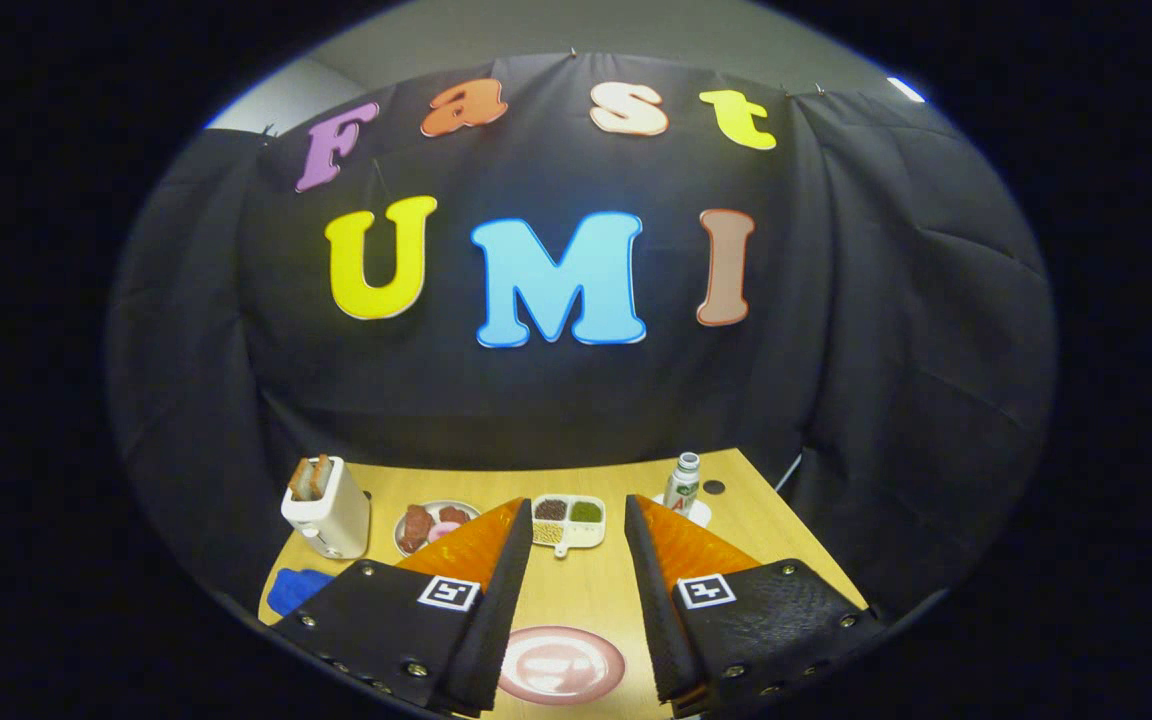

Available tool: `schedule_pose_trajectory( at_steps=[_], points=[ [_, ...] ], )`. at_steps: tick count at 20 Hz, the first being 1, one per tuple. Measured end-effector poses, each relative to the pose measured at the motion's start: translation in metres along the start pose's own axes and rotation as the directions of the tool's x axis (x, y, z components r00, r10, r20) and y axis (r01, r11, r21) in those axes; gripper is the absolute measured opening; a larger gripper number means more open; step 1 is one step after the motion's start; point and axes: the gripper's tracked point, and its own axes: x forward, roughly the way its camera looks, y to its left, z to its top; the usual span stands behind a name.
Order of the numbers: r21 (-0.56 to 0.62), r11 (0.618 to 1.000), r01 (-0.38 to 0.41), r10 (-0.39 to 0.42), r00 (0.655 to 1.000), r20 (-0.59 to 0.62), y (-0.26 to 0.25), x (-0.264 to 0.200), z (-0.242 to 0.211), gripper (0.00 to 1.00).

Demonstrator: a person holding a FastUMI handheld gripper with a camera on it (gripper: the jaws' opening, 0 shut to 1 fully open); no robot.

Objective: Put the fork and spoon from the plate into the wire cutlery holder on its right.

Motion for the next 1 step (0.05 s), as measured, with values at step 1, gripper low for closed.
schedule_pose_trajectory(
  at_steps=[1],
  points=[
    [-0.011,1.0,-0.016,0.016,1.0,0.022,0.0056,-0.0028,0.0025,0.57]
  ],
)
